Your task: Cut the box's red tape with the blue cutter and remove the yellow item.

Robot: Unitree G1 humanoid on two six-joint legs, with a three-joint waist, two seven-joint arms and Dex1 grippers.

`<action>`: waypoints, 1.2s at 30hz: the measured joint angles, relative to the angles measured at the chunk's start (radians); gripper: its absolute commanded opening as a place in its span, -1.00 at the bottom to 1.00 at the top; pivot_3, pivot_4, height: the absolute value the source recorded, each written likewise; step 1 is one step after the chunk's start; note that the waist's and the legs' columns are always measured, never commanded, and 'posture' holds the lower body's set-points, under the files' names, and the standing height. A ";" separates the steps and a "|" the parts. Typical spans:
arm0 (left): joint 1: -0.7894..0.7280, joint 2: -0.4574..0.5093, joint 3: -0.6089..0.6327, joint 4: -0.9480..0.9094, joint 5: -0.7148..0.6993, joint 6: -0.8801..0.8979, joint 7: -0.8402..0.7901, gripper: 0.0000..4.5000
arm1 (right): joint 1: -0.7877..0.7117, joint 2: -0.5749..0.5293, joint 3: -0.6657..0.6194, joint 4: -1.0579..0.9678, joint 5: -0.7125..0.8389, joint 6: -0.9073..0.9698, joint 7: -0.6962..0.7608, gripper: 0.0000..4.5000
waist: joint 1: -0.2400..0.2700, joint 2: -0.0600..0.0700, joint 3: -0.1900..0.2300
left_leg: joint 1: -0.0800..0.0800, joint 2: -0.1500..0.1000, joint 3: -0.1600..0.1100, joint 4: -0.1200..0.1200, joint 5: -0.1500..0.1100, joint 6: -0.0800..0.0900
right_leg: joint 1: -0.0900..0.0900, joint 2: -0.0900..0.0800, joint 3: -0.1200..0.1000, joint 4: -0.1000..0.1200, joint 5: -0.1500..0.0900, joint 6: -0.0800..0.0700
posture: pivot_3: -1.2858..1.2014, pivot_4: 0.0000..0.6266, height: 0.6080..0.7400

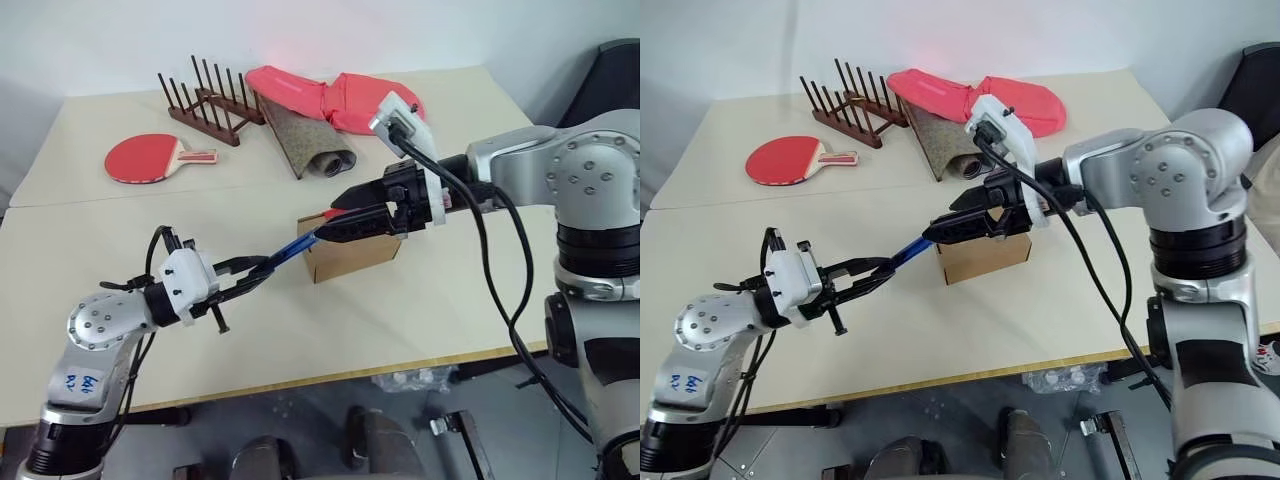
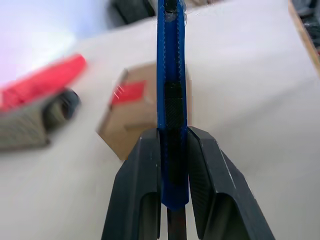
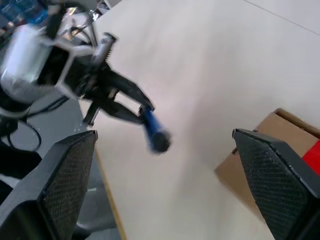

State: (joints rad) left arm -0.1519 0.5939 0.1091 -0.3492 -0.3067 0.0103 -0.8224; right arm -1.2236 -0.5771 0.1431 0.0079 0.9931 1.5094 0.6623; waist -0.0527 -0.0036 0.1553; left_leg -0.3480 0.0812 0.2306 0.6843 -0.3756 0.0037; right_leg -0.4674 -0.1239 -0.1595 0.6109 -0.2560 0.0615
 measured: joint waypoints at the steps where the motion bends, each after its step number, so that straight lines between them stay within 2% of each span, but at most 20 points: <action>1: -0.007 -0.010 -0.010 0.012 0.014 -0.021 0.007 -0.82 | -0.008 0.009 0.006 0.017 -0.007 0.017 0.001 1.00 | -0.001 0.000 0.000 | -0.002 0.000 0.000 0.000 0.000 0.000 | -0.002 0.000 -0.001 0.000 0.000 0.000 | 0.03 -0.52 1.00; 4: -0.040 -0.040 -0.018 0.058 0.061 -0.086 0.039 -0.82 | -0.032 0.026 0.007 0.061 -0.030 0.065 0.001 1.00 | 0.000 0.000 0.000 | -0.008 0.000 0.002 0.001 0.001 -0.001 | -0.009 0.001 -0.001 0.003 0.001 0.001 | 0.03 -0.52 1.00; 11: -0.076 -0.061 -0.038 0.126 0.114 -0.188 0.062 -0.82 | -0.093 0.085 0.006 0.179 -0.052 0.100 -0.008 1.00 | -0.009 0.000 0.000 | -0.008 0.000 0.005 0.001 0.002 -0.002 | -0.012 0.001 0.000 0.007 0.001 0.001 | 0.03 -0.52 1.00; 19: -0.075 -0.065 -0.051 0.131 0.123 -0.223 0.068 -0.82 | -0.120 0.111 0.008 0.269 -0.053 0.100 -0.021 1.00 | -0.006 0.000 0.000 | -0.008 0.000 0.006 0.002 0.003 -0.002 | -0.012 0.001 0.001 0.007 0.001 0.001 | 0.03 -0.52 1.00; 34: -0.071 -0.066 -0.051 0.133 0.145 -0.237 0.089 -0.82 | -0.127 0.123 0.049 0.318 -0.075 0.100 -0.027 1.00 | -0.007 0.000 0.000 | -0.008 0.000 0.006 0.002 0.003 -0.003 | -0.012 0.001 0.001 0.008 0.001 0.001 | 0.03 -0.52 1.00; 36: -0.070 -0.066 -0.051 0.133 0.147 -0.237 0.090 -0.82 | -0.127 0.123 0.049 0.325 -0.077 0.100 -0.027 0.84 | -0.007 0.000 0.000 | -0.008 0.000 0.006 0.002 0.003 -0.003 | -0.012 0.001 0.001 0.008 0.001 0.001 | 0.03 -0.52 1.00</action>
State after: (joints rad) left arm -0.2220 0.5282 0.0580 -0.2165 -0.1600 -0.2270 -0.7327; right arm -1.3505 -0.4542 0.1924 0.3332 0.9164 1.6095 0.6356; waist -0.0598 -0.0041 0.1550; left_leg -0.3564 0.0814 0.2368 0.6865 -0.3727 0.0010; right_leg -0.4794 -0.1227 -0.1587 0.6193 -0.2554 0.0625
